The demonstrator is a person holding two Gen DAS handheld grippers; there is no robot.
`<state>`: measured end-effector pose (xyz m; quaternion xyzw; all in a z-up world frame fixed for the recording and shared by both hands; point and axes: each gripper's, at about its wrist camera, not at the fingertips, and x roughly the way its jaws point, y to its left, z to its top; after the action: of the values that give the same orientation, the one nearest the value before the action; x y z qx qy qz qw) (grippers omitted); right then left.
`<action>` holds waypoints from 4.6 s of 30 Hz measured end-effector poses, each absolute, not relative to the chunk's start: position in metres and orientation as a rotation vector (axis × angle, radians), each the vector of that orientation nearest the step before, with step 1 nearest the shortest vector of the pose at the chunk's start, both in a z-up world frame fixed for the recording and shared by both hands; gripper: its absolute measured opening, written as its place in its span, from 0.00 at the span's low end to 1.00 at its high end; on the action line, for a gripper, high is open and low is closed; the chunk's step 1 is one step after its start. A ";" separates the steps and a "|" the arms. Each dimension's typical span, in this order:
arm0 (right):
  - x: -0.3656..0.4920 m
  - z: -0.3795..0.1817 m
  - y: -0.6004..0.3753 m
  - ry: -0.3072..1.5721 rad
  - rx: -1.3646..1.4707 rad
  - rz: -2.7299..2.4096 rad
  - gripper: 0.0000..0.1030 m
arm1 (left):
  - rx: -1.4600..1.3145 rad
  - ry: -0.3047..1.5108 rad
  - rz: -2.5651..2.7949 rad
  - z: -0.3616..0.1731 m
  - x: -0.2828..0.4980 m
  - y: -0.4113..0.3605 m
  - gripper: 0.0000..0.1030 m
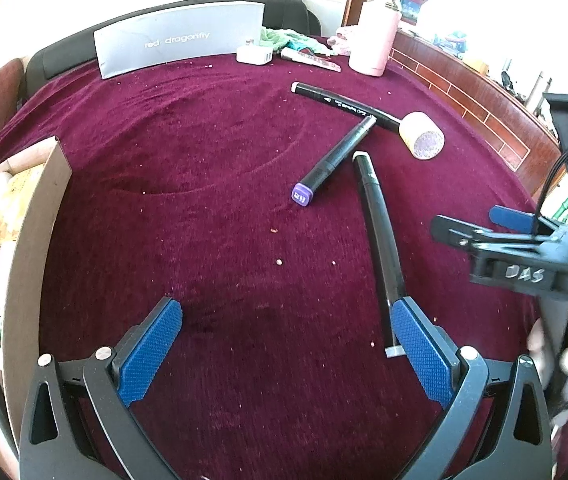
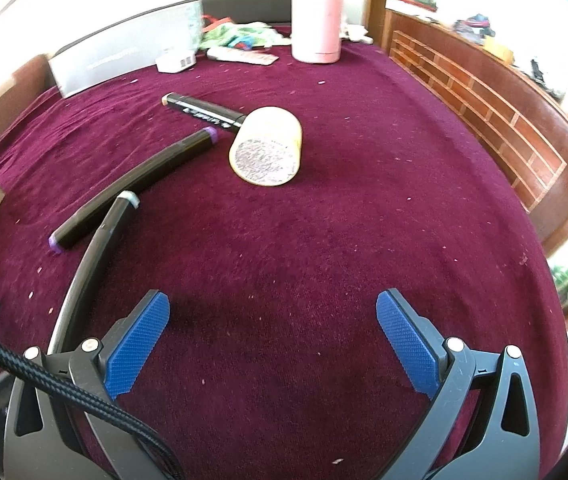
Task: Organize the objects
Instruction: 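Grasp the purple-capped black marker with the left tool, then grasp the other black marker with the right tool, then carry both markers into the tray and open both tools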
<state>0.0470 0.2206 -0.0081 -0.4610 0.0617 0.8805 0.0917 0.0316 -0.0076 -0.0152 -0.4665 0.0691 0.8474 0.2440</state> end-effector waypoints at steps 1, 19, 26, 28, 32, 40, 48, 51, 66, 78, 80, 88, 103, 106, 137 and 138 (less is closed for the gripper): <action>0.048 -0.007 0.225 0.192 -1.411 2.629 1.00 | -1.278 0.189 2.311 -0.015 0.032 -0.008 0.99; 0.047 -0.009 0.212 0.204 -1.464 2.560 1.00 | -1.108 0.248 2.414 0.041 0.023 -0.039 0.98; 0.076 0.007 0.267 0.668 -1.197 2.630 0.97 | -1.059 0.368 2.360 0.047 -0.009 0.011 0.93; 0.079 0.004 0.281 0.799 -1.169 2.626 0.97 | -1.062 0.376 2.323 0.043 -0.016 0.031 0.92; 0.080 0.000 0.295 0.957 -1.154 2.633 0.97 | -1.036 0.491 2.279 0.031 -0.025 0.073 0.92; 0.076 -0.001 0.287 0.977 -1.187 2.680 0.97 | -1.189 0.649 2.174 -0.011 -0.057 0.131 0.45; 0.075 -0.002 0.287 0.980 -1.187 2.684 0.97 | -1.262 0.519 2.193 -0.008 -0.059 0.082 0.11; 0.079 -0.001 0.284 0.967 -1.190 2.687 0.97 | -1.299 0.458 2.214 -0.007 -0.054 0.043 0.11; 0.071 0.058 0.203 0.503 -1.221 2.853 0.97 | -1.229 0.320 2.334 -0.001 -0.017 -0.004 0.11; 0.018 0.018 0.128 0.157 -1.536 2.710 0.69 | -1.073 0.112 2.407 0.041 0.052 -0.084 0.11; 0.013 0.008 0.120 0.118 -1.577 2.666 0.62 | -1.068 0.092 2.411 0.041 0.055 -0.090 0.11; 0.027 0.006 0.113 0.083 -1.502 2.664 0.22 | -1.040 0.083 2.472 0.045 0.065 -0.108 0.11; 0.046 0.027 0.117 0.303 -1.496 2.773 0.31 | -1.032 0.068 2.585 0.049 0.079 -0.137 0.11; 0.040 0.028 0.107 0.255 -1.494 2.782 0.73 | -1.019 0.066 2.585 0.052 0.083 -0.137 0.11; 0.040 0.083 0.013 0.586 -1.729 3.154 0.13 | -1.086 -0.154 2.717 0.051 0.088 -0.264 0.12; 0.036 0.081 -0.001 0.585 -1.768 3.162 0.13 | -1.105 -0.165 2.726 0.047 0.086 -0.271 0.12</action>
<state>0.0362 -0.0012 0.0811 -0.4650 0.1538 0.8319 -0.2611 0.0864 -0.2713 0.0470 -0.3734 -0.0558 0.9209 0.0974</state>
